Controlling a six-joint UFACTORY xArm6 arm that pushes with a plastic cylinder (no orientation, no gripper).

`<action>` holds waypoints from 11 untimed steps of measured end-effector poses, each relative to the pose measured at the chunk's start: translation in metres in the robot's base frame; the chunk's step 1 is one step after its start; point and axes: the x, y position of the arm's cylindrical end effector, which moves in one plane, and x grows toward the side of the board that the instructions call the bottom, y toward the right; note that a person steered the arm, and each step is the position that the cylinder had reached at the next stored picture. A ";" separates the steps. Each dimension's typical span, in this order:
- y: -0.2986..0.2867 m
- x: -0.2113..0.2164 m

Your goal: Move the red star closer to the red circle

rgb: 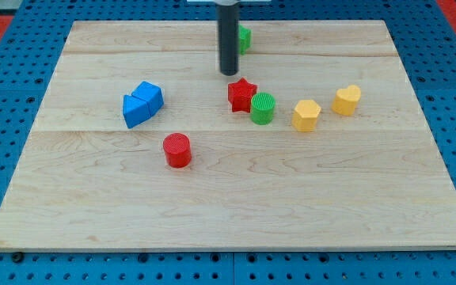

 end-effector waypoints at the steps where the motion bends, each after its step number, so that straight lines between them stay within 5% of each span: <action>1: 0.035 0.008; 4: 0.021 0.055; 7: -0.030 0.054; 11: -0.053 0.126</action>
